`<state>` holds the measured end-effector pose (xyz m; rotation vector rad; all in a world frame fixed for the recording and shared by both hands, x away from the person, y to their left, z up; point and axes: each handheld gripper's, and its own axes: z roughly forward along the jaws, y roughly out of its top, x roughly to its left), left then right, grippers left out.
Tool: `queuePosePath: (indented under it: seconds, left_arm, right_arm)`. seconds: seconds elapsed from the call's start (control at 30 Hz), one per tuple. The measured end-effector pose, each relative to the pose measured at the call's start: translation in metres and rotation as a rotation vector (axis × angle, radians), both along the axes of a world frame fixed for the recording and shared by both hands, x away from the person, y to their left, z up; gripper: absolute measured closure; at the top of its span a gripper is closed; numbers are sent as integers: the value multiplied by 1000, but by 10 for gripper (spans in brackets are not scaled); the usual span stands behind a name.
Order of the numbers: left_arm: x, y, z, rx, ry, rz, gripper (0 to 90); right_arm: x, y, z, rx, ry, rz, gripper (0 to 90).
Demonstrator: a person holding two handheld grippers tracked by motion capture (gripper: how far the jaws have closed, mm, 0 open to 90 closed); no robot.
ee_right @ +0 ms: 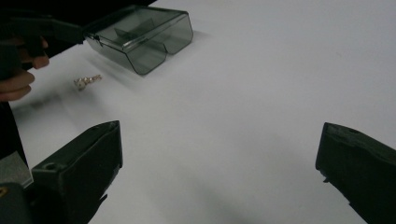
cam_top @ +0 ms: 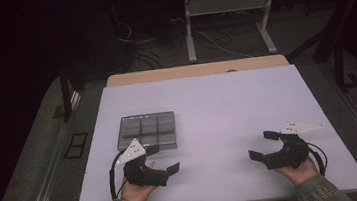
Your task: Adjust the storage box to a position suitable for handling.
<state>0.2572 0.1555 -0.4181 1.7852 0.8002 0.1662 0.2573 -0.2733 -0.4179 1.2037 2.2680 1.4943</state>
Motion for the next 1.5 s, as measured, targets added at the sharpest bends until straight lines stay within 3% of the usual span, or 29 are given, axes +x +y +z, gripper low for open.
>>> queuePosePath:
  seconds: [0.47,0.83,1.1,1.5]
  left_arm:
    - [0,0,1,3,0,-8,0]
    - [-2,5,6,-2,-3,11,0]
    - [0,12,9,-37,13,35,0]
    - [6,21,16,-31,18,40,0]
  right_arm:
    - [-3,-4,1,-16,4,10,5]
    - [-4,-13,1,-10,3,-10,5]
    - [-4,-13,1,-15,11,-16,5]
    - [-4,-11,0,-25,11,-4,5]
